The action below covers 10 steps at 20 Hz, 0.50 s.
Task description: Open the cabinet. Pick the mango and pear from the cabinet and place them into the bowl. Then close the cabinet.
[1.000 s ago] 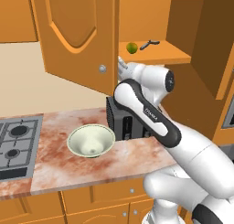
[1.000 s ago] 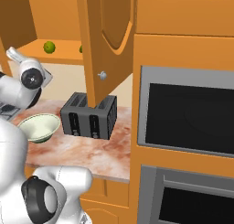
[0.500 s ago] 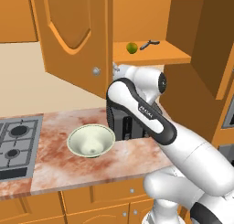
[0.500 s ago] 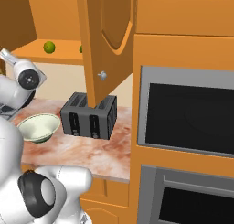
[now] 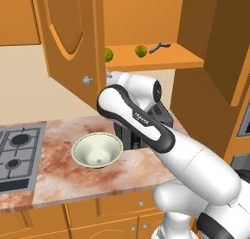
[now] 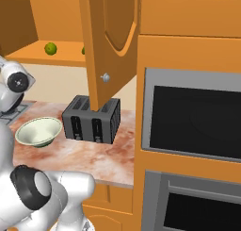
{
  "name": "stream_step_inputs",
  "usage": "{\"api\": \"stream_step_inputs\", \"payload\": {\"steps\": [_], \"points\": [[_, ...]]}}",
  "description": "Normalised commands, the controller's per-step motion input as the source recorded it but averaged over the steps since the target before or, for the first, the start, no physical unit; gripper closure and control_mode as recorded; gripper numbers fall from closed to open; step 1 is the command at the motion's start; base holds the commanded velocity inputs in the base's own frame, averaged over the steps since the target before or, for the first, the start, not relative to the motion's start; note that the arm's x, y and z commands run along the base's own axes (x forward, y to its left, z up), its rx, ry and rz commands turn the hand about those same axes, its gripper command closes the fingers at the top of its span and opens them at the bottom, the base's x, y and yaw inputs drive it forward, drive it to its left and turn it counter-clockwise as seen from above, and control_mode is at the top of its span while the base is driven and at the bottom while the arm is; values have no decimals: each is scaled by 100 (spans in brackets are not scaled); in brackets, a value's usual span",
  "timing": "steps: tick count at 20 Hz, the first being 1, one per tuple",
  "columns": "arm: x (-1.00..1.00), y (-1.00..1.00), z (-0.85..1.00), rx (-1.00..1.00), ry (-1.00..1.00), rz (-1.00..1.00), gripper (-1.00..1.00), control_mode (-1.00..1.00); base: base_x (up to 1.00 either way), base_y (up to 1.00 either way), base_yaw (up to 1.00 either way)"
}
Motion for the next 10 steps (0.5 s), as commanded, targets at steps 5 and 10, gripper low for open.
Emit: {"api": "stream_step_inputs", "payload": {"steps": [5, 10], "points": [[26, 48, -34, -17, 4, 0, -100, -100, 0, 0, 0], [71, 100, -89, -52, 11, 0, -100, -100, 0, 0, 0]]}}
